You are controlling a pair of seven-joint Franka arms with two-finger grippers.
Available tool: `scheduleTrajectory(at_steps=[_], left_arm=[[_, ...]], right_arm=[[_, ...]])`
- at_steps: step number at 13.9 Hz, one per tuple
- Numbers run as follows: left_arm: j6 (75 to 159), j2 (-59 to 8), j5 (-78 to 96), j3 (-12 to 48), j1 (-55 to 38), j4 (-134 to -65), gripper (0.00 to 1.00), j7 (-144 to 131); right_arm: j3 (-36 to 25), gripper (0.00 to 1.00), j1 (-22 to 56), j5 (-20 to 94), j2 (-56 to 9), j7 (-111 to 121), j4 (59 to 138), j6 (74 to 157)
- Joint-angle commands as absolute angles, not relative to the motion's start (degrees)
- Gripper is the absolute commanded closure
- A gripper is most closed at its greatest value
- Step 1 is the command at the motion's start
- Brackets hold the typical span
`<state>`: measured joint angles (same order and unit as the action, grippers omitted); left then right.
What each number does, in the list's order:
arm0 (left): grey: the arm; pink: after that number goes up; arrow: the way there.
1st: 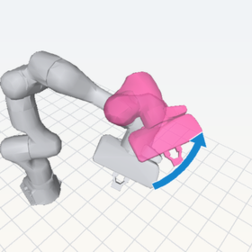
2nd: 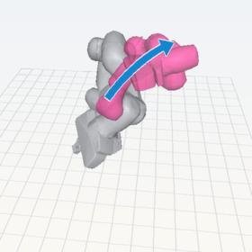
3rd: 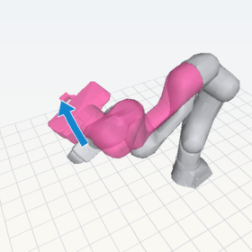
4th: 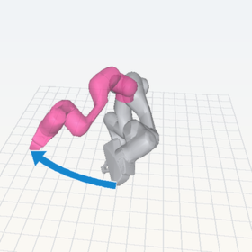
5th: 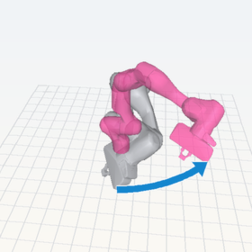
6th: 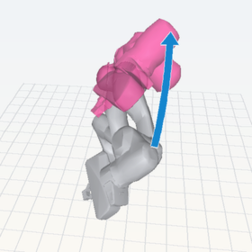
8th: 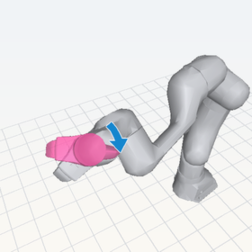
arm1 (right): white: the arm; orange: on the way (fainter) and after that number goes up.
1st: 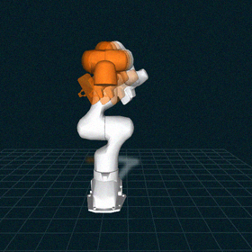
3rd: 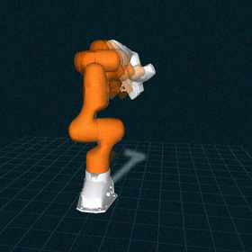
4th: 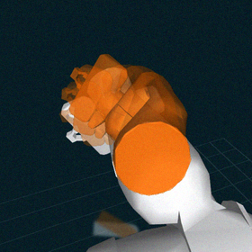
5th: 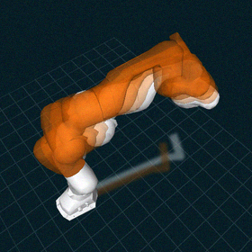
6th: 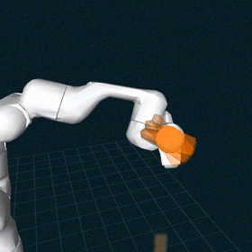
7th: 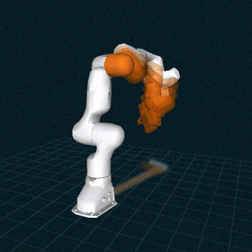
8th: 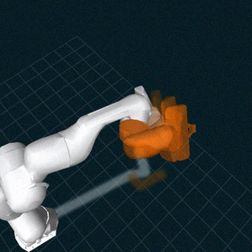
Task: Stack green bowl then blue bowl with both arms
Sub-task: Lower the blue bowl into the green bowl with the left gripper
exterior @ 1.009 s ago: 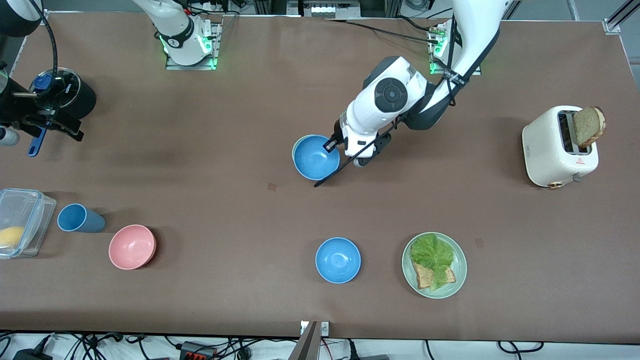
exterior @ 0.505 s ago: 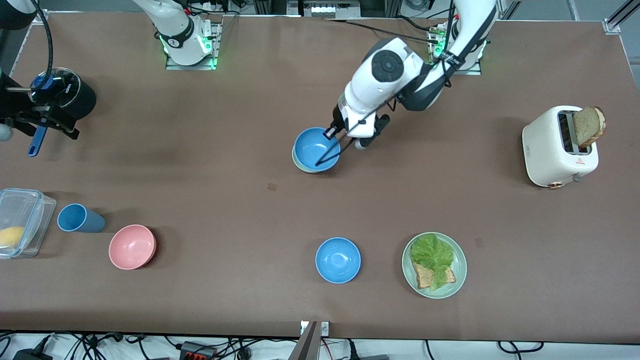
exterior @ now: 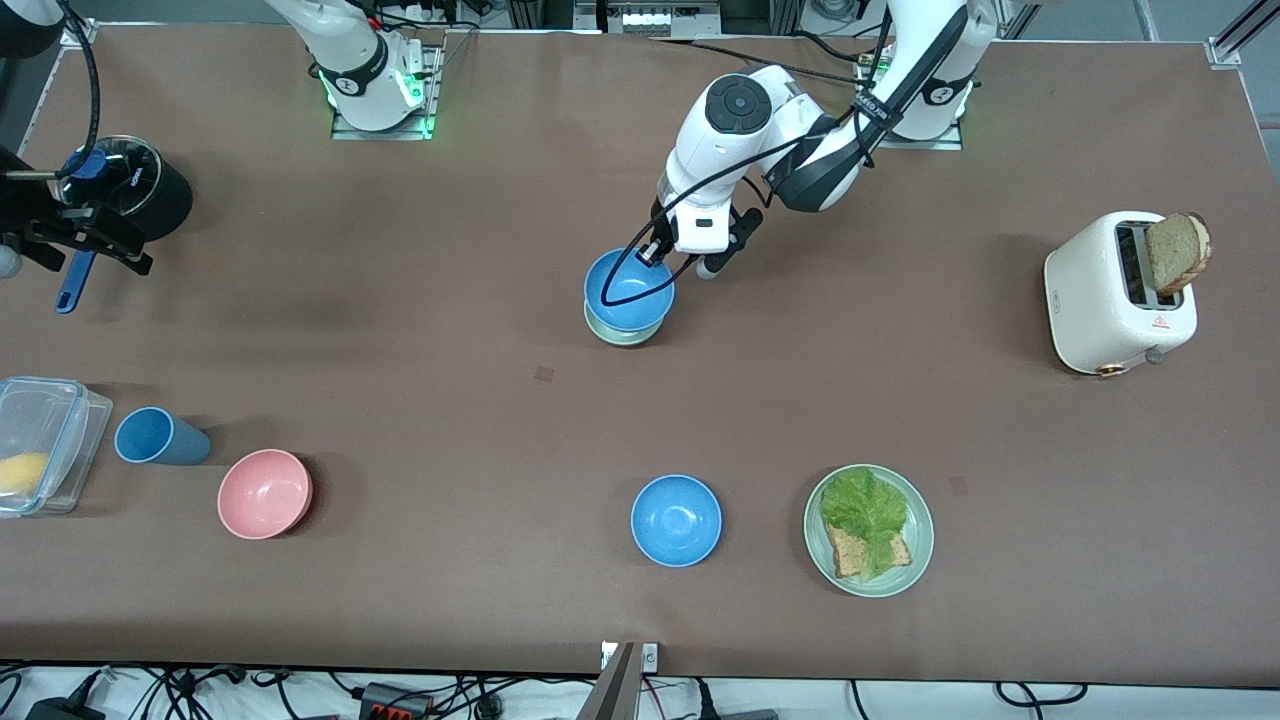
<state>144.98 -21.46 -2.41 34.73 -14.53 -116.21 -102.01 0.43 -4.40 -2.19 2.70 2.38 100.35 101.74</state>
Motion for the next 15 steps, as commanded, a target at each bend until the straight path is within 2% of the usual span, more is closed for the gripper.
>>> scheduleTrajectory(at_steps=[1,6,15], left_arm=[[146.78,-22.41,-5.53,34.45,-14.94,-116.72,1.00,-104.32],[149.23,-26.36,-15.63,33.93,-15.38,-116.54,1.00,-112.05],[149.41,-27.60,-15.82,33.84,-15.38,-115.14,1.00,-112.32]], right_arm=[[1.05,0.00,-5.10,-1.93,2.72,3.16,99.32,100.55],[1.05,0.00,-4.83,-1.93,2.90,2.90,99.40,99.15],[1.14,0.00,-4.48,-2.02,2.46,2.99,99.40,99.40]])
